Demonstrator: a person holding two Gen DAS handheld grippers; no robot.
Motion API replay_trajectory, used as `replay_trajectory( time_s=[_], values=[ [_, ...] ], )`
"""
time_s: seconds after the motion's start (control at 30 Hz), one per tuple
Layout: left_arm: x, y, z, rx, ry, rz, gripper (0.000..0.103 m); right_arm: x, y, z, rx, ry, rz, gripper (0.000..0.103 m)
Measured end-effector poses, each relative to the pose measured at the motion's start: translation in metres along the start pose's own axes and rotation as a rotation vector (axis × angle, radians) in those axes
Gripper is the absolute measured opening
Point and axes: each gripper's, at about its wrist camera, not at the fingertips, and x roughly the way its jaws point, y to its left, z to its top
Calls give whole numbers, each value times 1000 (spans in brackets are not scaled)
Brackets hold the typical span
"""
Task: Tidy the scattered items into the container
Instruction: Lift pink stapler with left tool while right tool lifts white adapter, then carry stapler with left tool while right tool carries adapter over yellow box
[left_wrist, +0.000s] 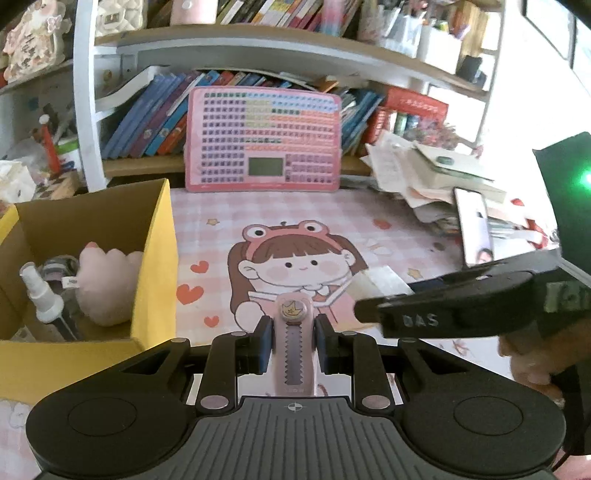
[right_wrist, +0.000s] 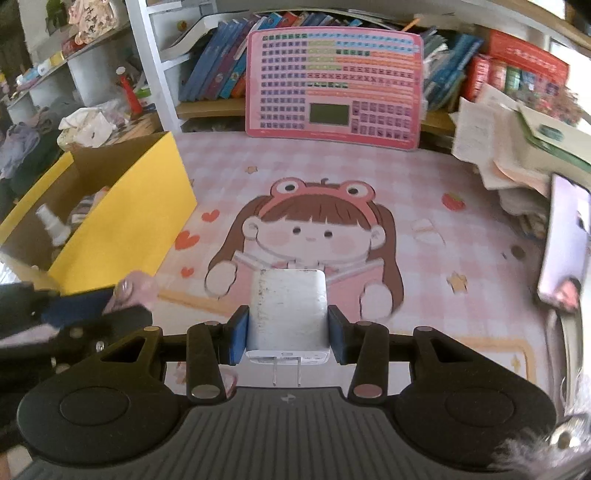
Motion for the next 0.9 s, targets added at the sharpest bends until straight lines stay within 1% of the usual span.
replay_trajectory(
  time_s=[0.17,0.3,0.43,0.63,0.9],
  values=[
    [-26,8,-17,9,-7,-52,23,-22,21,-29,20,10,-34,41],
    [-43,17,-26,-18,-10,-67,23,-35,42,-45,66,20,-21,41],
    [-63,27,-36,-31,-6,-73,23,-48,66,-57,95,18,7,41],
    [-93,50,-58,-59,21,-72,23,-63,106,-78,96,20,39,41],
    [-130,81,-82,-101,24,-52,23,-75,150,-99,114,42,105,41]
  ],
)
